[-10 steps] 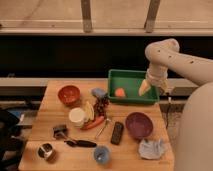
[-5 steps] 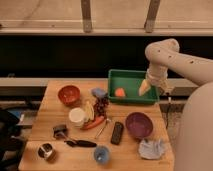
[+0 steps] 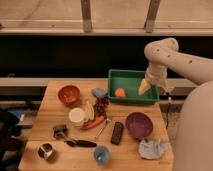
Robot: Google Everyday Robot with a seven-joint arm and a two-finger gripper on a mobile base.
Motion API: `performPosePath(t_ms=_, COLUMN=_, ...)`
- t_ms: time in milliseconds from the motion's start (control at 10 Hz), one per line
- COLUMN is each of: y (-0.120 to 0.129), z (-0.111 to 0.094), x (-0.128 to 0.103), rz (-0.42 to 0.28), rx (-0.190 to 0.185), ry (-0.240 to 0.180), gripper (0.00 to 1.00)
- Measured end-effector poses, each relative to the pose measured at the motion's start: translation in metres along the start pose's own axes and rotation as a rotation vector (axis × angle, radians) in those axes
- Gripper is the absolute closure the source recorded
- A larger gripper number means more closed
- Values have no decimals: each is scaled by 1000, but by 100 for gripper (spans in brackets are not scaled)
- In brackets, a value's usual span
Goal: Place sponge in tray
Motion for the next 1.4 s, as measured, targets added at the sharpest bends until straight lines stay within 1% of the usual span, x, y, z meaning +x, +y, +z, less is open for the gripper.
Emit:
performPosePath(t_ms=100, y=12, z=-4, x=-7, rz=-45, rx=6, ry=-10, gripper=20)
performPosePath(t_ms=200, y=30, z=-9, x=-15, rz=-108, rx=15, ry=-21, gripper=20)
performPosePath(t_ms=300, y=51, z=-13, x=-22, rz=-178, rx=23, ry=-33, gripper=20)
performPosePath(t_ms=600, y=128, z=-26, x=-48, rz=-425, rx=34, ry=-78, gripper=20)
performPosePath(t_ms=800, y=170, z=-34, x=-66, rz=-564, rx=32, ry=-108, gripper=20)
performPosePath(t_ms=900, y=191, z=-39, x=-74, rz=-614, rx=29, ry=-130, gripper=20)
performPosePath(t_ms=1000, y=196, z=-40, x=-76, rz=-626, rx=28, ry=-137, gripper=20)
performPosePath(t_ms=1100, y=190, z=-40, x=-75, rz=-620, rx=34, ry=-129, gripper=20)
performPosePath(t_ms=1300, y=194, z=-39, x=-75, rz=-625, rx=29, ry=-131, gripper=20)
performPosePath(t_ms=1400, y=192, z=-38, x=-76, rz=-630, rx=28, ry=-132, gripper=20)
